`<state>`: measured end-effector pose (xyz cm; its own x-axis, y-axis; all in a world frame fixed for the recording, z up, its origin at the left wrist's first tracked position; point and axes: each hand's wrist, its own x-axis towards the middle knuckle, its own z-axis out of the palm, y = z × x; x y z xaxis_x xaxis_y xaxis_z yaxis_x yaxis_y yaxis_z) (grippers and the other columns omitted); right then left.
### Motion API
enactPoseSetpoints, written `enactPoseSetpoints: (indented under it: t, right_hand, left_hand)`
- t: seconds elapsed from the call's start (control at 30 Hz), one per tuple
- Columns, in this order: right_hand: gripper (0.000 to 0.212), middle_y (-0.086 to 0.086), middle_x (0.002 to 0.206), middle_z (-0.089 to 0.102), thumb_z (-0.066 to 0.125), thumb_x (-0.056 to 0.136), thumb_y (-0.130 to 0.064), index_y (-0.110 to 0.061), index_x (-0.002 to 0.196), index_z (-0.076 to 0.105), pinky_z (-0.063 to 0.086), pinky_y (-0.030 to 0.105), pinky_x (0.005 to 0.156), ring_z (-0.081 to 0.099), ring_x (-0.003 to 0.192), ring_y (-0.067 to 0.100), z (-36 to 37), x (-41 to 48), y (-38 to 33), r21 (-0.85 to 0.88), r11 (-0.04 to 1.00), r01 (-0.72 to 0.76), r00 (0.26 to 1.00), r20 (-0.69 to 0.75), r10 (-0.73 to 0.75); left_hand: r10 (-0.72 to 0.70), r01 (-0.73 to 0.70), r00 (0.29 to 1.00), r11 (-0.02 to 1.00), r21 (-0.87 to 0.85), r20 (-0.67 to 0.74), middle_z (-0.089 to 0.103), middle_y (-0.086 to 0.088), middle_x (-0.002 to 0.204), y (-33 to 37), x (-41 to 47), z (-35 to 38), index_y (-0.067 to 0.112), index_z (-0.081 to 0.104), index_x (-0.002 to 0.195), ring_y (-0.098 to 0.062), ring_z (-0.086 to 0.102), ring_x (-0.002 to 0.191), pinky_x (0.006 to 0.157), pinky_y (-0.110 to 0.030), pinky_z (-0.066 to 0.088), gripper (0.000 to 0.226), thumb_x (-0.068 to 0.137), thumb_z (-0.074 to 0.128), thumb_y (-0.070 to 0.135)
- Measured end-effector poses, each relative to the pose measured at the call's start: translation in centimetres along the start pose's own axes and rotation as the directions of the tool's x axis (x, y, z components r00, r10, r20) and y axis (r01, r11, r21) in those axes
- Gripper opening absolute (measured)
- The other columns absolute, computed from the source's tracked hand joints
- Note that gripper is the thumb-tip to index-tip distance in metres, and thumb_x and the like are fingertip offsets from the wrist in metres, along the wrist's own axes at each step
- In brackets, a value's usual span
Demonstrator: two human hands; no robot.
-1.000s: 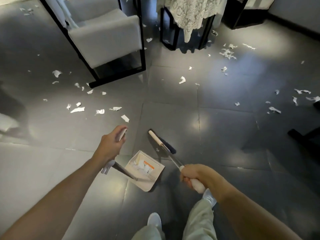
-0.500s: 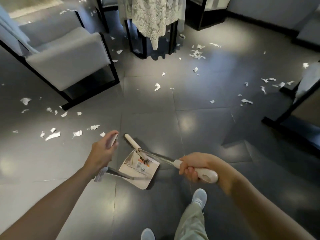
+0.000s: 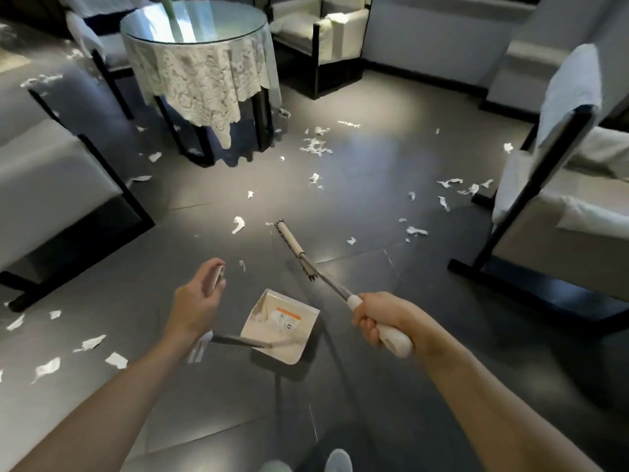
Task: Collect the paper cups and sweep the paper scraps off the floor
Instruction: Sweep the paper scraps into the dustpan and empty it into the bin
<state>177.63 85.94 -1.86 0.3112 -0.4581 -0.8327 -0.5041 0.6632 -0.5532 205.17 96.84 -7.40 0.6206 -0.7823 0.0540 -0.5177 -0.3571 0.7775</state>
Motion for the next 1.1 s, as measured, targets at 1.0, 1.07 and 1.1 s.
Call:
enactPoseSetpoints:
  t: [1.0,1.07,1.1]
  right_hand:
    - [0.018,0.009,0.051,0.046,0.041,0.079,0.006,-0.003,0.066,0.051,0.035,0.027,0.046,0.040,0.045,0.017,-22.7,30.8,-21.9,-0.245,0.944,-0.220,0.956,-0.245,0.159]
    - [0.021,0.008,0.051,0.049,0.043,0.080,0.001,-0.006,0.062,0.051,0.036,0.026,0.047,0.043,0.046,0.018,-19.9,31.5,-22.6,-0.348,0.909,-0.227,0.964,-0.215,0.159]
    - [0.022,0.007,0.050,0.050,0.043,0.080,0.000,-0.007,0.060,0.051,0.037,0.024,0.046,0.044,0.045,0.018,-18.2,31.4,-23.0,-0.395,0.892,-0.220,0.969,-0.193,0.154]
  left_hand:
    - [-0.004,0.012,0.990,0.998,-0.059,0.140,0.068,0.011,0.097,4.3,32.5,13.5,0.051,0.058,0.096,0.020,0.056,0.084,0.075,0.001,0.036,0.048,0.088,0.063,0.003]
    - [-0.041,0.047,0.992,0.998,-0.048,0.118,0.067,0.014,0.102,3.0,32.2,11.2,0.050,0.059,0.098,0.022,0.055,0.089,0.077,0.003,0.037,0.046,0.088,0.064,0.006]
    - [-0.056,0.060,0.992,0.998,-0.032,0.117,0.067,0.014,0.103,2.3,32.0,10.0,0.050,0.058,0.100,0.022,0.056,0.090,0.078,0.002,0.037,0.045,0.088,0.064,0.008]
